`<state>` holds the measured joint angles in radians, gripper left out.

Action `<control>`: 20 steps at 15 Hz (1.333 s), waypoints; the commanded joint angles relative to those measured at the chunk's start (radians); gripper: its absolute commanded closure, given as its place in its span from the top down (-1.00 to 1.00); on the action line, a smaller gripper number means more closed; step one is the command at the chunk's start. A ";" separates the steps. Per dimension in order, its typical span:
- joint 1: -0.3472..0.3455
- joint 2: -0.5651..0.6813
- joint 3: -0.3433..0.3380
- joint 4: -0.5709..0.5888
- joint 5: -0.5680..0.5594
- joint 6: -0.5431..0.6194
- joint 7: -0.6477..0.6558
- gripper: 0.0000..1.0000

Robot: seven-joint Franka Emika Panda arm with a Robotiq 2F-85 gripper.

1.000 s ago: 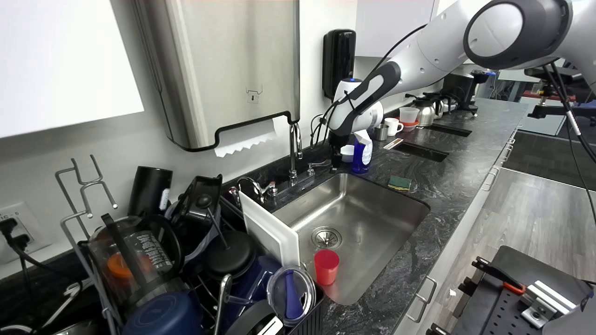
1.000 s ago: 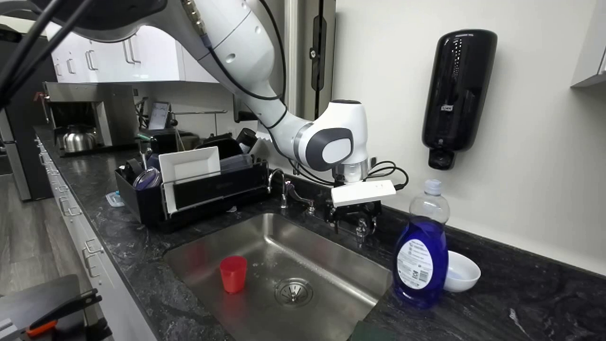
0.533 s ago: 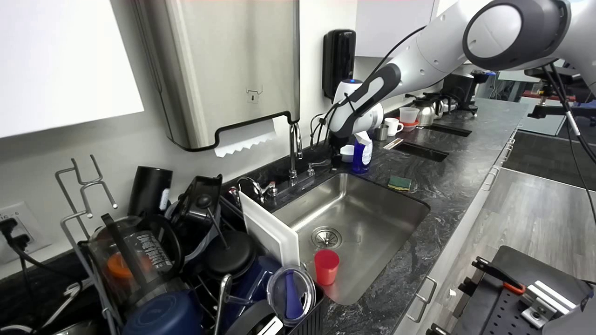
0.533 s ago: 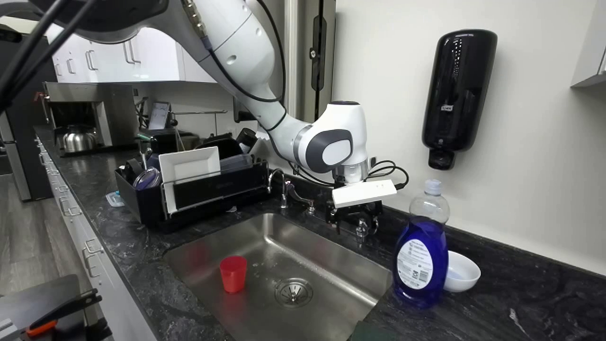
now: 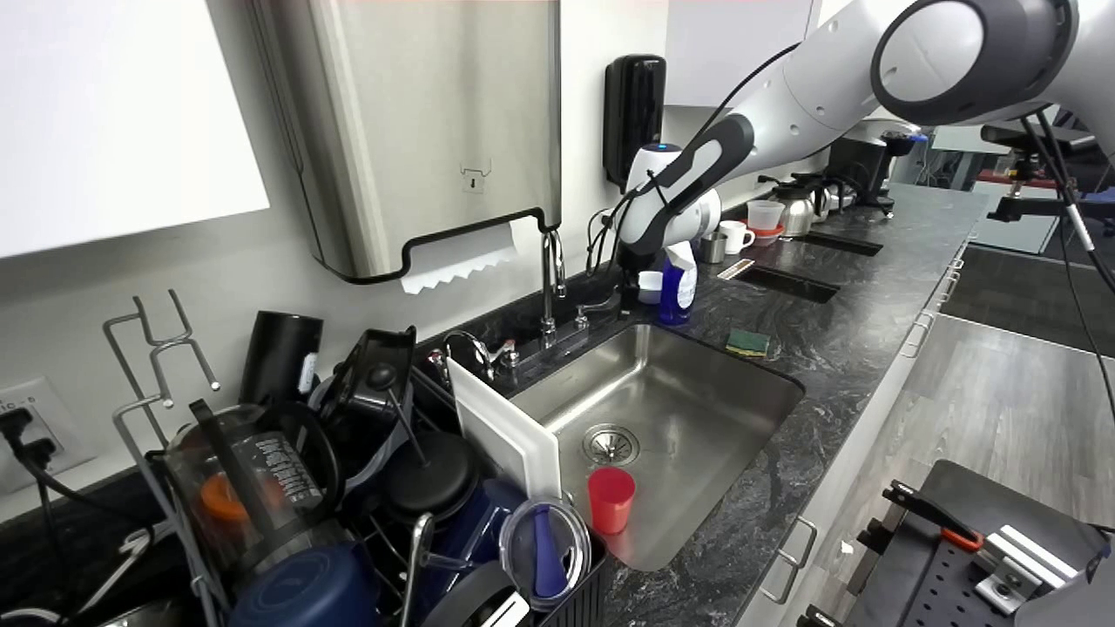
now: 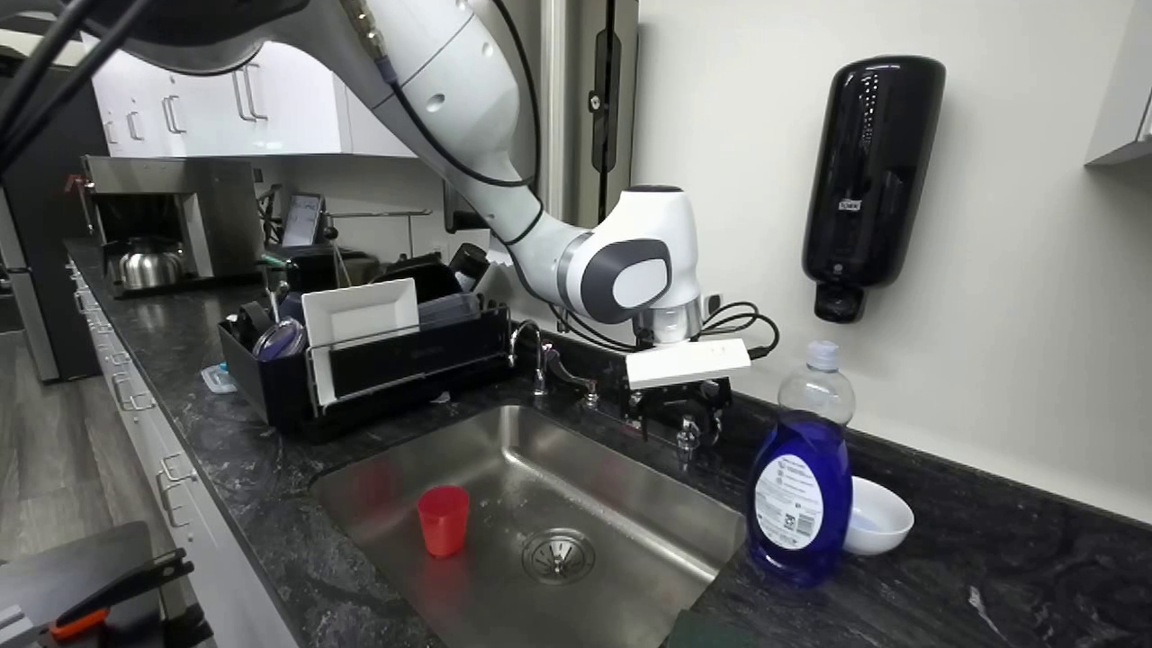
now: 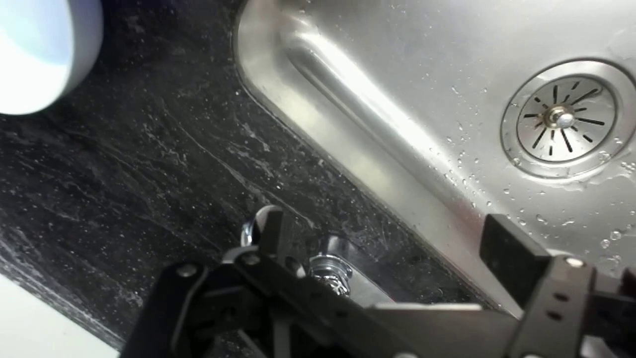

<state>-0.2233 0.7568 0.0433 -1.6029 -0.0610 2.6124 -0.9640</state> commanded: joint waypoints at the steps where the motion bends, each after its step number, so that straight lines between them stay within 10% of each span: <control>1: 0.024 -0.086 -0.033 -0.100 -0.040 0.011 0.081 1.00; 20: 0.106 -0.433 -0.093 -0.499 -0.196 -0.035 0.550 1.00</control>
<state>-0.1424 0.3917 -0.0240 -2.0311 -0.2144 2.5849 -0.4666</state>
